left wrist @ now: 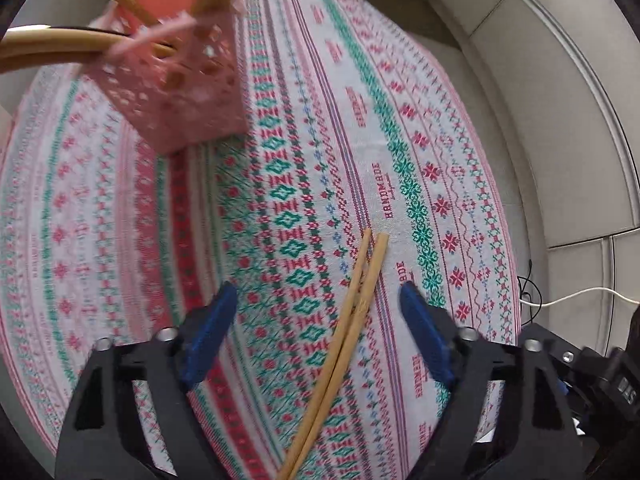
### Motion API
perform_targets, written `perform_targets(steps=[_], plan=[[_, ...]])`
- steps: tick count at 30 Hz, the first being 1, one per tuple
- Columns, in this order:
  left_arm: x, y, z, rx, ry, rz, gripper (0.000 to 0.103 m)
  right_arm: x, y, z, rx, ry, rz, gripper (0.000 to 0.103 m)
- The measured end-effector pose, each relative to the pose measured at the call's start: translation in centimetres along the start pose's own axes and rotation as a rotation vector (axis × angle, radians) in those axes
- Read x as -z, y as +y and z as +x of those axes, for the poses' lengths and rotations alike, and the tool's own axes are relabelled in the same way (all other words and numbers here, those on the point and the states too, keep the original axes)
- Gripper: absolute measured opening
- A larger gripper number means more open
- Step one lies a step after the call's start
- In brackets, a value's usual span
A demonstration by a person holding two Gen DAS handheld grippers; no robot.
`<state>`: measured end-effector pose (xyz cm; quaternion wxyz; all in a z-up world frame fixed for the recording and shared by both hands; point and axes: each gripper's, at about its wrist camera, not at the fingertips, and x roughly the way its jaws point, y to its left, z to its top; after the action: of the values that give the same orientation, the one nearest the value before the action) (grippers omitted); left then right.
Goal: Organize utensils
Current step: 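Grasp the last wooden chopsticks with the left and right grippers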
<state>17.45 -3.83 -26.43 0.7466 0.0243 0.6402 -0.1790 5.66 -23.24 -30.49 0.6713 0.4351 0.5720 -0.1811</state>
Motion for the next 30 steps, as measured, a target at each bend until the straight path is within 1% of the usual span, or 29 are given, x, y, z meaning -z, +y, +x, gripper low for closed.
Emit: perform_targets(steps=[1,2,4,6,8,10,12,13,14,15,16,17,19,24,27,30], plan=[[-0.3,-0.1,0.3,-0.005,0.005,0.001,0.064,-0.2,-0.1,-0.3,0.003,-0.013,0.006,0.096],[-0.5,-0.3,0.7,-0.019,0.003,0.003,0.061,-0.4,-0.1,-0.6,0.002,-0.024,0.008,0.096],[-0.9,-0.5,1.2,-0.033,-0.002,0.006,0.059,-0.8,-0.2,-0.9,-0.011,-0.028,0.017,0.096],[-1.2,-0.7,1.7,-0.043,0.005,0.013,0.054,-1.0,-0.1,-0.7,-0.024,-0.018,0.021,0.096],[-1.2,-0.8,2.1,-0.049,0.007,0.021,0.054,-1.1,0.0,-0.5,-0.022,-0.01,0.02,0.096],[-1.6,-1.5,2.6,-0.07,0.008,0.041,0.053,-1.2,0.0,-0.3,-0.018,-0.004,0.025,0.096],[-1.5,-1.9,2.8,-0.107,0.008,0.073,0.047,-1.4,0.0,-0.1,-0.014,-0.002,0.034,0.096],[-1.3,-2.1,2.9,-0.132,0.007,0.09,0.039,-1.4,0.0,0.0,-0.01,-0.006,0.038,0.096],[-1.0,-2.3,3.0,-0.153,-0.004,0.116,0.037,-1.4,0.2,0.1,-0.002,-0.011,0.038,0.096],[-0.4,-2.6,2.9,-0.154,-0.008,0.123,0.035,-1.5,0.2,0.2,0.002,-0.012,0.037,0.096],[-0.1,-2.6,2.9,-0.154,-0.01,0.13,0.027,-1.5,0.4,0.4,0.007,-0.013,0.034,0.096],[0.2,-2.5,2.8,-0.156,-0.013,0.139,0.017,-1.4,0.8,0.6,0.011,-0.014,0.028,0.096],[0.9,-2.0,2.6,-0.149,-0.016,0.141,0.006,-1.2,1.6,1.0,0.026,-0.022,0.006,0.096],[2.9,0.5,2.1,-0.144,-0.026,0.134,0.004,-0.1,5.5,2.6,0.07,-0.045,-0.14,0.096],[4.0,2.1,1.0,-0.144,-0.037,0.127,0.004,0.9,7.8,3.9,0.064,-0.021,-0.21,0.096],[5.1,3.3,-1.0,-0.14,-0.078,0.119,0.004,1.7,9.9,5.5,0.076,-0.002,-0.268,0.096]])
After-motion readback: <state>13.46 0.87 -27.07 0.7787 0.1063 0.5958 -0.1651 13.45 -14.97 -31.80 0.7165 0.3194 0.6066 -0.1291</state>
